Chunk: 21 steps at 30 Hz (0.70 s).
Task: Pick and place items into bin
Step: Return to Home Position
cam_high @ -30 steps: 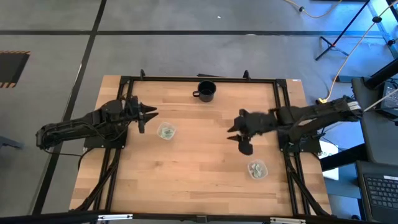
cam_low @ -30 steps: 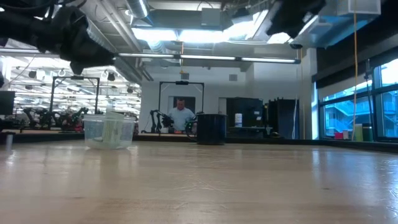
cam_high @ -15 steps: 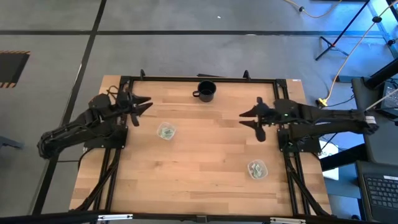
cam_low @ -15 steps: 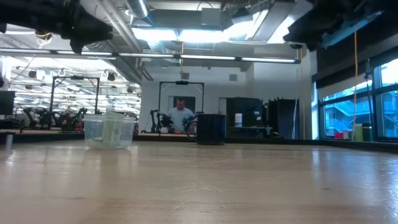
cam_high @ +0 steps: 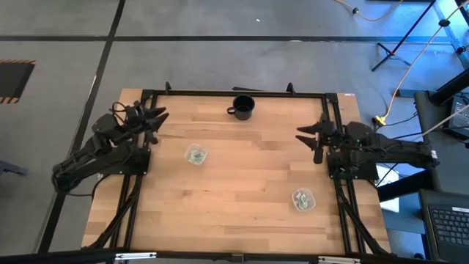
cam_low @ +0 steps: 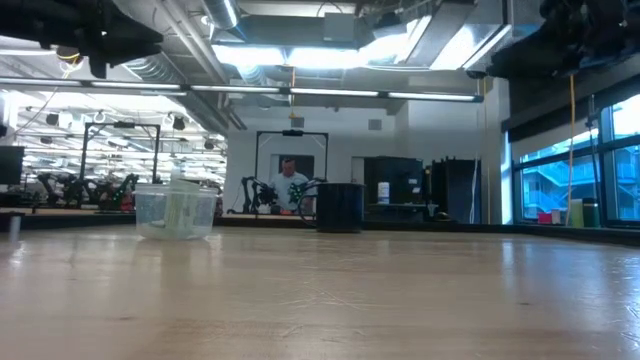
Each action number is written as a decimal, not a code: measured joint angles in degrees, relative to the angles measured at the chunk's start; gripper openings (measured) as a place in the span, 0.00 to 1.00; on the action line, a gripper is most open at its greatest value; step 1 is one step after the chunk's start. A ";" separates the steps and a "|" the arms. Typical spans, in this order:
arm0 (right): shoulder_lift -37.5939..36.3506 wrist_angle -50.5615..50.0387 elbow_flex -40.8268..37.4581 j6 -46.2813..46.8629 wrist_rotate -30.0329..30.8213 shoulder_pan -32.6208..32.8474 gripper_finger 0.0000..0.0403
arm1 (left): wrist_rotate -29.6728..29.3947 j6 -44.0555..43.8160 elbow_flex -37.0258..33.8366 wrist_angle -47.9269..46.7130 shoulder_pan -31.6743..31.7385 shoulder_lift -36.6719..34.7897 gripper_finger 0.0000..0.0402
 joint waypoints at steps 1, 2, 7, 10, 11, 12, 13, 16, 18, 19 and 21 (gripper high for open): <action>-1.16 0.00 -0.81 0.04 -0.04 -0.25 0.38 | -0.07 0.00 0.00 -0.74 0.00 -0.55 0.32; -2.25 0.11 -1.61 0.07 -0.05 -0.44 0.38 | -0.08 -0.02 0.00 -1.39 0.00 -1.07 0.32; -6.80 0.44 -4.89 0.12 -3.09 -1.08 0.38 | 0.20 -0.72 -0.02 -3.31 -0.02 -1.66 0.32; -8.87 0.44 -6.77 0.29 -4.13 -1.32 0.38 | 0.18 -0.79 -0.28 -3.03 -0.04 -1.58 0.32; -9.53 0.32 -7.44 0.31 -4.12 -1.32 0.38 | 0.18 -0.83 -0.77 -2.54 -0.04 -1.64 0.32; -10.08 0.27 -8.05 0.31 -4.13 -1.32 0.38 | 0.18 -0.93 -1.34 -2.27 -0.04 -1.67 0.32; -10.68 0.39 -8.70 0.31 -4.12 -1.32 0.38 | 0.16 -1.27 -1.92 -1.99 -0.04 -1.67 0.32; -12.52 0.53 -10.80 0.31 -4.12 -1.32 0.38 | 0.16 -2.50 -3.97 -0.57 -0.04 -1.67 0.32; -13.81 0.46 -12.16 0.47 -4.17 -1.32 0.38 | 0.14 -2.99 -5.36 -0.21 -0.04 -1.67 0.32; -14.43 0.67 -12.76 0.67 -4.21 -1.32 0.38 | 0.14 -3.00 -6.06 0.54 -0.04 -1.67 0.32; -15.53 0.97 -13.98 1.71 -4.22 -1.32 0.38 | 0.13 -3.04 -7.32 2.08 -0.04 -1.69 0.32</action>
